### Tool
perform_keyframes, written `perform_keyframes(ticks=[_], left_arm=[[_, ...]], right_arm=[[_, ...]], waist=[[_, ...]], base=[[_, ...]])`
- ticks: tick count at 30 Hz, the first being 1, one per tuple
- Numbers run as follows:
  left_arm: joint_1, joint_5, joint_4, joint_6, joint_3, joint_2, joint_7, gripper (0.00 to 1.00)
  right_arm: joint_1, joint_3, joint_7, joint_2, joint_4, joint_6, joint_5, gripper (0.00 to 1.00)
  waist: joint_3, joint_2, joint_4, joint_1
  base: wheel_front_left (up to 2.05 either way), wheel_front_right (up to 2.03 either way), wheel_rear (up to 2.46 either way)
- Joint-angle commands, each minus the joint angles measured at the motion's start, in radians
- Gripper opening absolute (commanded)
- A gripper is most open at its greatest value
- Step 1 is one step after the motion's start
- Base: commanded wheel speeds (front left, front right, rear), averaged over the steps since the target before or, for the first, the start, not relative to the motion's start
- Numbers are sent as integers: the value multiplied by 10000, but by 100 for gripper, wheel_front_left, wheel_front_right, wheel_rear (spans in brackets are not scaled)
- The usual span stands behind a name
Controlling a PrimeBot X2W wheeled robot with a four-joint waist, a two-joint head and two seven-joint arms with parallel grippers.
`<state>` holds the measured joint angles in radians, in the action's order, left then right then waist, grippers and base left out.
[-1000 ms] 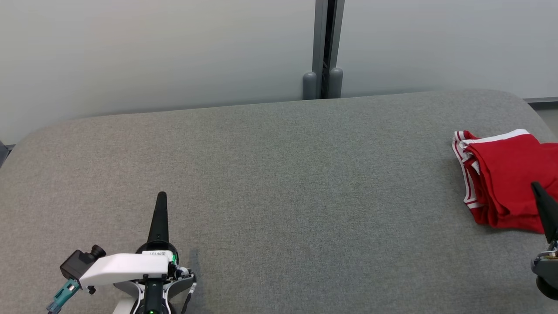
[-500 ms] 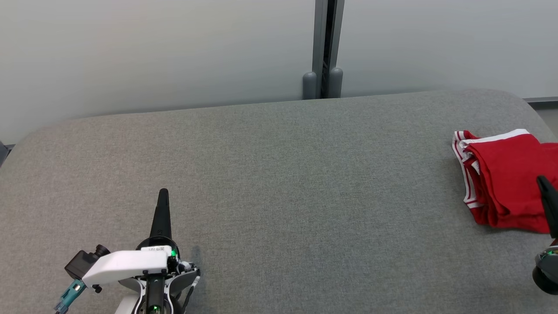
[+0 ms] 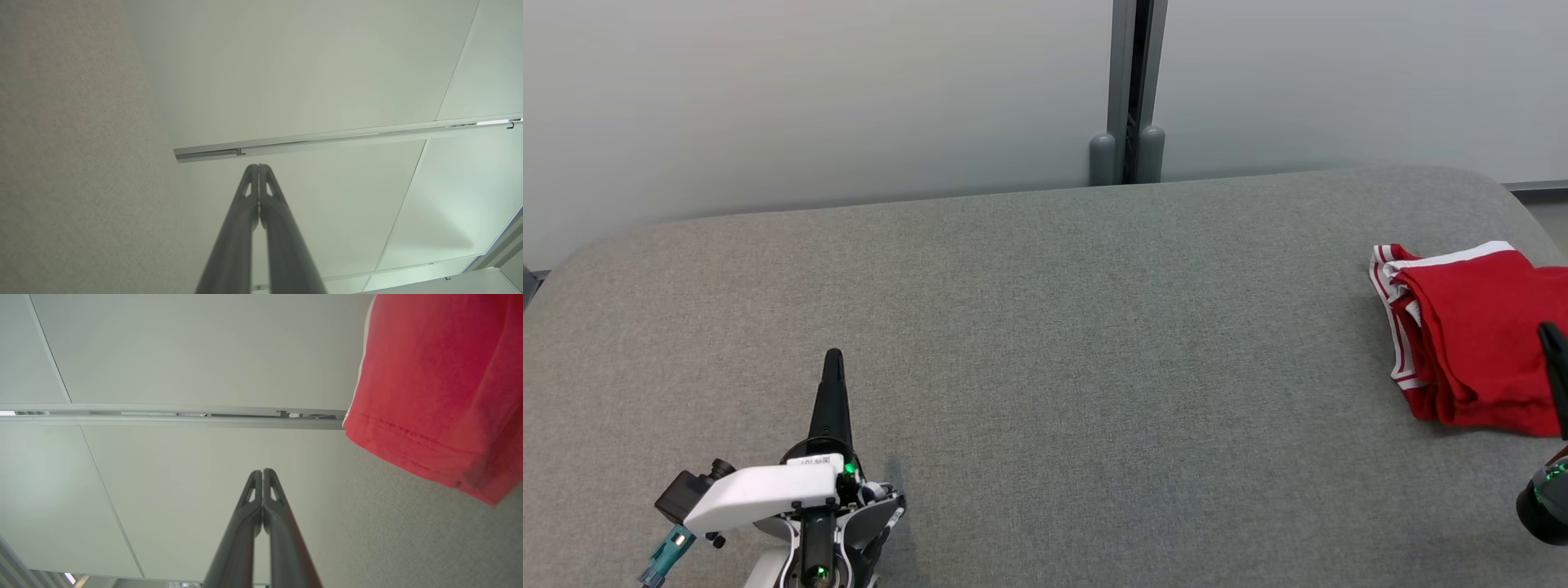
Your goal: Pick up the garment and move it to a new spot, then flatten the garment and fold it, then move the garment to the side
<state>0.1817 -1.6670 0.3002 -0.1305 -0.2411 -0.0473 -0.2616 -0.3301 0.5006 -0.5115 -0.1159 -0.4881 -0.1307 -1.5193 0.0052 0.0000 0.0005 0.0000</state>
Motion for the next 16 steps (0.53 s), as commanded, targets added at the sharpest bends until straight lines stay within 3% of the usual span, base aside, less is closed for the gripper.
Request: perform_keyframes(ticks=[1,16], left_arm=[[149,-33,22,-42,14,-21,-15,0],[146,-30,13,-42,16,-23,-15,0]], right_arm=[[-102,20,-49,-92,-10,0,-101,0],[-49,-57,21,-116,-10,0,-143,0]], waist=[[0,0,0,0],[0,0,0,0]], base=[[0,0,0],[0,0,0]])
